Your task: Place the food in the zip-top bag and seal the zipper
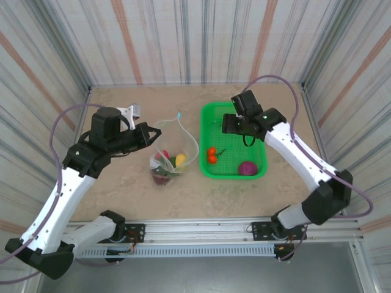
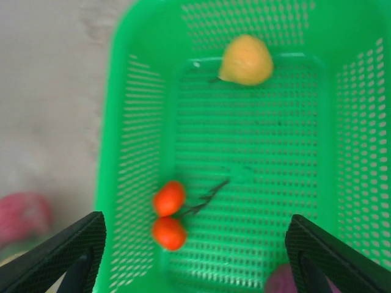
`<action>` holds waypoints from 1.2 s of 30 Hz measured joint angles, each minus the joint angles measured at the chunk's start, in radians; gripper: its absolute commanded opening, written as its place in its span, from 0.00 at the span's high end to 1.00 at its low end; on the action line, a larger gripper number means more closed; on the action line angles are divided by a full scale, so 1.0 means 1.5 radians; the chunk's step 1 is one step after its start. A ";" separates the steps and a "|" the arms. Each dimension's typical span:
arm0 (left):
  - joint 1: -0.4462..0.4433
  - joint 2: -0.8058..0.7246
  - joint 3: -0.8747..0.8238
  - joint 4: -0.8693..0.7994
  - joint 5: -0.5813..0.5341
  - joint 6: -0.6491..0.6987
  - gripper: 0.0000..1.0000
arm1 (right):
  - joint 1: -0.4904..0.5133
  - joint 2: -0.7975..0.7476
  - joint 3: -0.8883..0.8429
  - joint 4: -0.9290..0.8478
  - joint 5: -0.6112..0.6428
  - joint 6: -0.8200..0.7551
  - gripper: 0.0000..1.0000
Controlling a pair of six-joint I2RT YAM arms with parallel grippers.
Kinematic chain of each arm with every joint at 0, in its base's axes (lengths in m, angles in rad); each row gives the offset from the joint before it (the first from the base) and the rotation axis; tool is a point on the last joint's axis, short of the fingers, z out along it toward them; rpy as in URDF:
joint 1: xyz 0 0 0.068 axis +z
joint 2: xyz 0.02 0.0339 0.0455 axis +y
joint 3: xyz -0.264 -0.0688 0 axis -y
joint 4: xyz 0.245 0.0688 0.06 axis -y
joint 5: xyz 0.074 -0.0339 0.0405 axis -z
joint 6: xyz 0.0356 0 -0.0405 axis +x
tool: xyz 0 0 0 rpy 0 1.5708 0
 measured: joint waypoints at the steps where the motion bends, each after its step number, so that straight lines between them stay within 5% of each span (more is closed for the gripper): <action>1: 0.000 0.003 0.000 0.000 0.000 0.000 1.00 | -0.010 0.021 0.000 0.009 0.000 -0.005 0.16; 11: 0.000 0.019 0.003 -0.002 0.002 0.013 1.00 | -0.075 0.285 0.079 0.110 0.017 -0.045 0.07; 18: 0.000 0.040 0.013 -0.016 0.002 0.030 1.00 | -0.105 0.387 0.160 0.153 0.017 -0.064 0.13; 36: 0.000 0.078 0.025 -0.019 0.010 0.042 1.00 | -0.126 0.453 0.198 0.187 -0.021 -0.074 0.26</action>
